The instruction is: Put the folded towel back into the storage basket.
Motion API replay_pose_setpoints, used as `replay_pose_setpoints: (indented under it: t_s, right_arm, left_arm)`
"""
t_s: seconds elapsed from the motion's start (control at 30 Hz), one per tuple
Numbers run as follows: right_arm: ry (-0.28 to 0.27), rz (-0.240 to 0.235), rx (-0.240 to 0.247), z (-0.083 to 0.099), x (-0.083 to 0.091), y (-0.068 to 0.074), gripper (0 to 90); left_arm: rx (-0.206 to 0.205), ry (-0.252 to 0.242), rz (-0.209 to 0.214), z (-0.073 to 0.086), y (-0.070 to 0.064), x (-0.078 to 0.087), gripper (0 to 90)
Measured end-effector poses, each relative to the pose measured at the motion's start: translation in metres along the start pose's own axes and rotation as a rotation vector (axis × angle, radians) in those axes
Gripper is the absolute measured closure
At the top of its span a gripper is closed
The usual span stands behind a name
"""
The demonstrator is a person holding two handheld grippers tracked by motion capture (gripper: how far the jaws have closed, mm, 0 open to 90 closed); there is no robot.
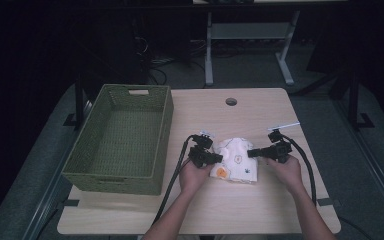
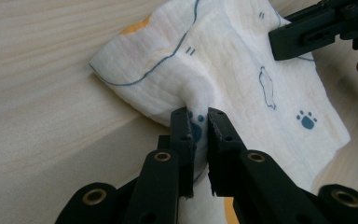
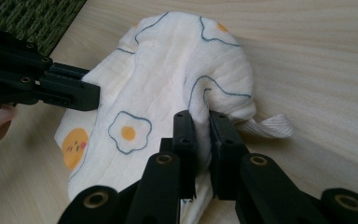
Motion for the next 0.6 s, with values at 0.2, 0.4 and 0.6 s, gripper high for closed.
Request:
replay_pose_setpoints:
  t_s: [0.2, 0.4, 0.6]
  right_arm:
    - [-0.029, -0.031, -0.007, -0.004, 0.009, 0.006, 82.5]
    - [-0.054, -0.070, -0.024, -0.006, 0.016, 0.010, 82.6]
    - [-0.073, -0.092, -0.035, -0.008, 0.018, 0.013, 82.8]
  left_arm:
    - [-0.015, -0.008, -0.004, -0.007, -0.001, 0.012, 82.8]
    - [-0.029, -0.022, -0.002, -0.016, -0.001, 0.027, 82.8]
    - [-0.039, -0.023, -0.003, -0.020, -0.002, 0.037, 82.8]
Point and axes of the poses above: each handheld gripper's, and its own axes: x roughly backward along the jaws, z roughly out of its underside, y roughly to its left, the point moved 1 cm from there along -x, roughly forward along the jaws, and after that the axes turned 7 degrees about -z, right-handed, at the moved point
